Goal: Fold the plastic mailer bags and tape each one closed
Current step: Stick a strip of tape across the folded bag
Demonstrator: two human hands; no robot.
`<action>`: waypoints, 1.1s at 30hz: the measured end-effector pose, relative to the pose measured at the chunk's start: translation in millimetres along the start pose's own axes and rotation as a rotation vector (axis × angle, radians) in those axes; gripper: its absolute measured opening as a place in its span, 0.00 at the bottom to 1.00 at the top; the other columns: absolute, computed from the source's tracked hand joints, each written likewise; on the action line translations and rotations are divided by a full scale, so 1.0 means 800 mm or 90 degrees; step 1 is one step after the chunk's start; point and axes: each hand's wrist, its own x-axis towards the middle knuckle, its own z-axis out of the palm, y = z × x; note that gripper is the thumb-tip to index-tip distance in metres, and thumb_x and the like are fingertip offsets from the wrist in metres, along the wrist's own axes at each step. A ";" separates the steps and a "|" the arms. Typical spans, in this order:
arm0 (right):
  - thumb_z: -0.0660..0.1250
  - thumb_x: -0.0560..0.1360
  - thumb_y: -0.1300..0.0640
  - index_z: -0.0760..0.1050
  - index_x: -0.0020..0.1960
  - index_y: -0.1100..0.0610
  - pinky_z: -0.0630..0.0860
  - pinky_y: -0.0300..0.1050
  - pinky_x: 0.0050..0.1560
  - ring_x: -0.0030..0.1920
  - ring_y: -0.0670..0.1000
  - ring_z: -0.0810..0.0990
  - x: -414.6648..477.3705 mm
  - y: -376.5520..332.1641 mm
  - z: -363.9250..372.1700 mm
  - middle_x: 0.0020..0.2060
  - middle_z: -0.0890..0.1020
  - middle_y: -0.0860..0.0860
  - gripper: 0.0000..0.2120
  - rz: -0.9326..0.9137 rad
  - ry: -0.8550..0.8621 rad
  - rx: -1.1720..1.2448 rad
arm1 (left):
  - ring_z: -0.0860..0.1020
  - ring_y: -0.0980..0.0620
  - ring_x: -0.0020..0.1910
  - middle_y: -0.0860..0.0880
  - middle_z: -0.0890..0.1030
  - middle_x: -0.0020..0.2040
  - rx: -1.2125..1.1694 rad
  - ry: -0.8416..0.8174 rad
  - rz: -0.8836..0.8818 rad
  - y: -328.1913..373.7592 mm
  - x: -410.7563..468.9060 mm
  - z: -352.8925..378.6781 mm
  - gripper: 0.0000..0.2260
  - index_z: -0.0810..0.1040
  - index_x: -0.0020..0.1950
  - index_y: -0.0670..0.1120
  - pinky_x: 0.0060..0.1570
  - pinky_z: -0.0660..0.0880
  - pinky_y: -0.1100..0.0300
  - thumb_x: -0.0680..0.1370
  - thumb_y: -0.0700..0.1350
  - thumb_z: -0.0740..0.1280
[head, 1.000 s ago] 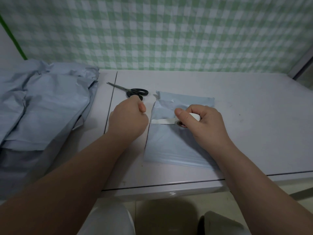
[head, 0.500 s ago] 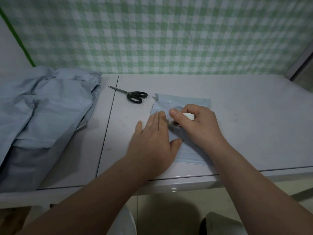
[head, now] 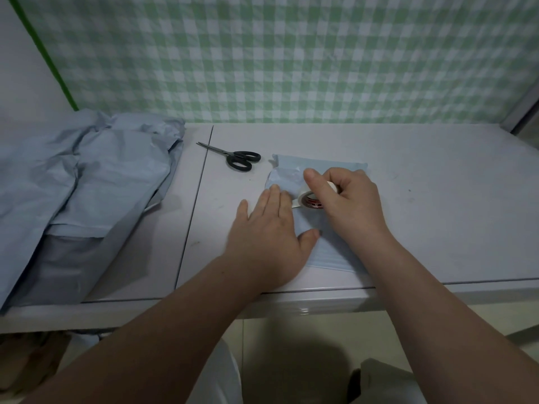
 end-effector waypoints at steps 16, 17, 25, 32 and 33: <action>0.66 0.72 0.49 0.71 0.27 0.55 0.62 0.44 0.34 0.34 0.50 0.70 0.027 -0.019 -0.008 0.23 0.71 0.47 0.18 0.006 -0.088 -0.275 | 0.42 0.51 0.77 0.46 0.43 0.78 0.001 -0.009 0.000 -0.001 -0.001 -0.001 0.34 0.43 0.77 0.43 0.73 0.41 0.44 0.79 0.63 0.43; 0.66 0.72 0.48 0.73 0.28 0.54 0.63 0.44 0.36 0.36 0.52 0.71 0.028 -0.020 -0.009 0.24 0.72 0.47 0.17 -0.004 -0.096 -0.316 | 0.42 0.51 0.77 0.46 0.43 0.78 0.002 -0.004 0.002 -0.001 -0.001 -0.001 0.34 0.43 0.77 0.43 0.73 0.41 0.44 0.79 0.64 0.43; 0.60 0.74 0.49 0.72 0.33 0.53 0.60 0.47 0.46 0.42 0.54 0.73 0.032 -0.041 0.000 0.31 0.75 0.49 0.13 -0.079 -0.169 -0.560 | 0.43 0.51 0.77 0.46 0.44 0.78 -0.016 0.012 0.005 -0.001 0.002 0.003 0.35 0.44 0.78 0.44 0.73 0.41 0.43 0.78 0.64 0.45; 0.55 0.78 0.49 0.66 0.33 0.52 0.56 0.45 0.48 0.43 0.52 0.65 0.030 -0.052 0.015 0.30 0.68 0.48 0.16 -0.131 -0.208 -0.709 | 0.44 0.51 0.77 0.45 0.45 0.78 -0.023 0.010 0.015 -0.001 0.002 0.000 0.34 0.44 0.78 0.45 0.72 0.41 0.42 0.78 0.64 0.45; 0.54 0.78 0.50 0.64 0.32 0.52 0.56 0.46 0.48 0.43 0.52 0.64 0.028 -0.052 0.015 0.30 0.67 0.48 0.17 -0.142 -0.208 -0.725 | 0.44 0.51 0.77 0.45 0.45 0.78 -0.022 0.012 0.016 -0.001 0.002 0.001 0.34 0.44 0.78 0.45 0.72 0.41 0.42 0.78 0.64 0.45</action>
